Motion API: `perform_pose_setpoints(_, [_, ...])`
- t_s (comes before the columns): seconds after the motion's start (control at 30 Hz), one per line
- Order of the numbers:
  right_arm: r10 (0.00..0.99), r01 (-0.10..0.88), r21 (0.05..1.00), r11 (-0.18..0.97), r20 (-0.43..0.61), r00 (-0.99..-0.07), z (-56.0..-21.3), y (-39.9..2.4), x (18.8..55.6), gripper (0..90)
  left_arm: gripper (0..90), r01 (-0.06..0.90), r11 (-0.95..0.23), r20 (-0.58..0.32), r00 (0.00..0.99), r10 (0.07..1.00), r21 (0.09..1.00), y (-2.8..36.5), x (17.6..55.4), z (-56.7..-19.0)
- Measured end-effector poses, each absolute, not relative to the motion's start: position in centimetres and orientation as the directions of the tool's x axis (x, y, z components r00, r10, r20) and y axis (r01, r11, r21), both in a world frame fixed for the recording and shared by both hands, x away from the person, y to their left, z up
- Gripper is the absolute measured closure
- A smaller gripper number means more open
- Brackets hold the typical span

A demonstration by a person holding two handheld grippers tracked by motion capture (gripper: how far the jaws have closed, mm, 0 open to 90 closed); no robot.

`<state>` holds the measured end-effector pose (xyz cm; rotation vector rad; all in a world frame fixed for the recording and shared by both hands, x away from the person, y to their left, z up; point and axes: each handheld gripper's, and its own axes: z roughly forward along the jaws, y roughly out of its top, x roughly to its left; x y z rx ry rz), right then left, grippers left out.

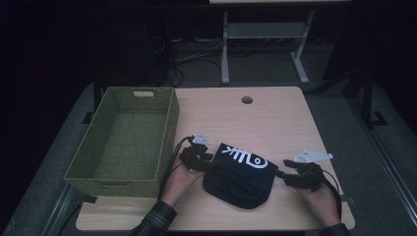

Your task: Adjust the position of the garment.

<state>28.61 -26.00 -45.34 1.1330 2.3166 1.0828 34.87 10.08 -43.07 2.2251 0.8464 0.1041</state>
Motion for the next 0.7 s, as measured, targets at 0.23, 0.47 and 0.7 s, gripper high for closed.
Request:
perform_pose_setpoints(0.23, [0.833,0.599,0.717,0.356,0.047,-0.552,-46.8,-28.0,27.5,13.4,25.9,0.562,-0.495,-0.185,0.763,0.619,0.663,9.9,35.6,-43.8])
perform_pose_setpoints(0.47, [0.843,0.611,0.698,0.373,0.022,-0.538,-48.1,-28.3,27.6,4.5,19.1,0.569,-0.492,-0.184,0.757,0.627,0.659,9.8,36.1,-44.4])
perform_pose_setpoints(0.7, [0.841,0.607,0.704,0.37,0.025,-0.541,-48.3,-28.4,27.8,2.4,17.9,0.576,-0.51,-0.189,0.759,0.623,0.639,9.4,36.4,-45.4])
